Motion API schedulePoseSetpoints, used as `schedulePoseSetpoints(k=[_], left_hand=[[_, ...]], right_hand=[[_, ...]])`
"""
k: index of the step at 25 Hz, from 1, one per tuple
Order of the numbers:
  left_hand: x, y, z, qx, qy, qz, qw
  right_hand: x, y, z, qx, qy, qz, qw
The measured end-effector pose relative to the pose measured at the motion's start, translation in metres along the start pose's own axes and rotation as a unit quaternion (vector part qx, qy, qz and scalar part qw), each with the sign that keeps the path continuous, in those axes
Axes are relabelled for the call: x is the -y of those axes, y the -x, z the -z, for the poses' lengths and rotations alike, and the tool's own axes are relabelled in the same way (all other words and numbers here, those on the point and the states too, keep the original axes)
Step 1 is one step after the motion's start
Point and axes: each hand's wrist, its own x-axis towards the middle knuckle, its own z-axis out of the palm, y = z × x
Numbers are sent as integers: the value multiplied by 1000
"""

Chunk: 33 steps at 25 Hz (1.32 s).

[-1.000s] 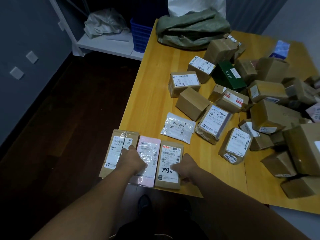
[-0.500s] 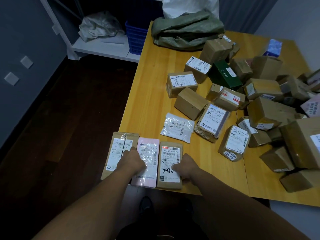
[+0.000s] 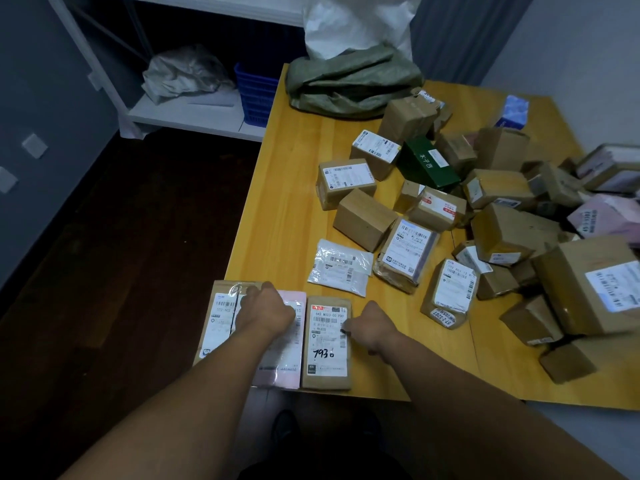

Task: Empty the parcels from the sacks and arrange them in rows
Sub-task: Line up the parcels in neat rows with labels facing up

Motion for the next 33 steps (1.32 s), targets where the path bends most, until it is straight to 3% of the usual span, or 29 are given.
schedulePoseSetpoints(k=[8,15,25,33], left_hand=[[-91,9,18,-28,22,-103,994],[-202,19,-2,-43,57,-172,983],[-396,68,-100,-20,93,-187,978],[-488,88,-117,-1,95,-208,974]], right_hand=[[13,19,79,-50,-46,57,996],[-29,4,201,-114,-54,82,989],[-126,-18,414,-216,-50,116,968],[-178,-20,477,-241,-64,75,965]])
